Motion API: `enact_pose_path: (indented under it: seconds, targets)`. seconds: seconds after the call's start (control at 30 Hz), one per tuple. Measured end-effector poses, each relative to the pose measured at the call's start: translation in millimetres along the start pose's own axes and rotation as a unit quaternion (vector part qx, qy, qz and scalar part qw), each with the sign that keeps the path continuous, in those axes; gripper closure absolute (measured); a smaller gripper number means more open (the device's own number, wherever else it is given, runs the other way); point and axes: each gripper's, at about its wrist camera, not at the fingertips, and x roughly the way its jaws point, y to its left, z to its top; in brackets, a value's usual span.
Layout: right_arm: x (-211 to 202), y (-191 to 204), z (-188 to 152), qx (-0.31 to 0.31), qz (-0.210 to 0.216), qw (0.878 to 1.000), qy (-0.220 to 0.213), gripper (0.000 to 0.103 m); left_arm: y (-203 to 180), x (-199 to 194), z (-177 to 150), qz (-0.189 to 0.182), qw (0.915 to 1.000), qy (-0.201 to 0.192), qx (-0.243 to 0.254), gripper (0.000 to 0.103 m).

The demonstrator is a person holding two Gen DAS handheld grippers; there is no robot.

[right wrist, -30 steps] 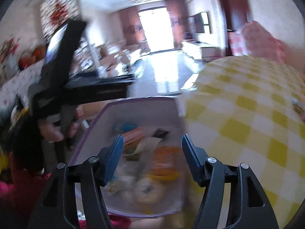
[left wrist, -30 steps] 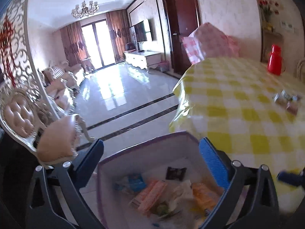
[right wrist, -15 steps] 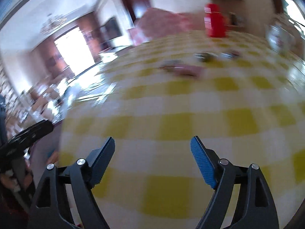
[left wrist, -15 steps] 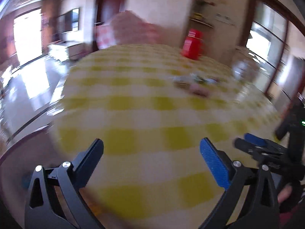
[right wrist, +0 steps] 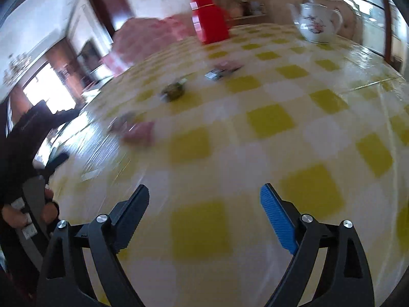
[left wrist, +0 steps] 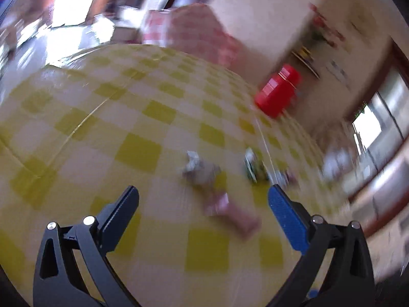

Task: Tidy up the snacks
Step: 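Grasp the pink wrapped bar on the table with the right gripper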

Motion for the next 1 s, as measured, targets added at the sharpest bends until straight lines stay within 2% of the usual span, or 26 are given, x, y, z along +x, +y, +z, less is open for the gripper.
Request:
enact_pose_path:
  seconds: [0.1, 0.23, 0.33, 0.4, 0.47, 0.57, 0.67, 0.73, 0.77, 0.8, 0.83, 0.9, 1.0]
  targets:
    - [24, -8, 31, 0.021, -0.009, 1.000, -0.012, 0.016, 12, 25, 9, 0.009, 0.9980, -0.026, -0.056, 0.002]
    - [68, -15, 82, 0.049, -0.019, 0.998, -0.023, 0.016, 23, 42, 24, 0.018, 0.9985, -0.031, -0.042, 0.002]
    - [101, -18, 120, 0.092, -0.010, 0.996, -0.021, 0.016, 22, 39, 33, 0.024, 0.9982, -0.056, -0.001, 0.002]
    - [117, -16, 139, 0.111, -0.010, 0.994, -0.019, 0.017, 27, 38, 37, 0.035, 0.9970, -0.068, -0.010, 0.002]
    - [134, -11, 162, 0.128, -0.014, 0.992, -0.014, 0.017, 35, 43, 39, 0.030, 0.9975, -0.054, -0.034, 0.002]
    - [161, 3, 184, 0.114, -0.059, 0.992, 0.008, 0.017, 34, 51, 39, 0.028, 0.9986, -0.030, -0.032, 0.002]
    - [179, 7, 188, 0.094, -0.106, 0.990, 0.025, 0.018, 30, 52, 40, 0.026, 0.9990, -0.031, -0.018, 0.002]
    - [186, 8, 181, 0.063, -0.120, 0.990, 0.044, 0.023, 27, 51, 40, 0.026, 0.9991, -0.033, -0.008, 0.002]
    - [183, 7, 178, 0.049, -0.117, 0.991, 0.036, 0.033, 25, 51, 38, 0.024, 0.9992, -0.032, -0.004, 0.002]
    - [176, 5, 174, 0.036, -0.103, 0.994, 0.027, 0.058, 24, 51, 38, 0.021, 0.9993, -0.031, 0.001, 0.002]
    - [168, 2, 171, 0.032, -0.089, 0.995, 0.024, 0.065, 21, 52, 38, 0.016, 0.9995, -0.025, 0.012, 0.002]
    - [143, -4, 160, 0.021, -0.082, 0.996, 0.005, 0.066, 14, 52, 36, 0.006, 0.9993, -0.017, 0.031, 0.002]
    - [97, -11, 132, 0.002, -0.041, 0.999, -0.016, 0.066, 1, 51, 31, -0.015, 0.9978, -0.009, 0.064, 0.002]
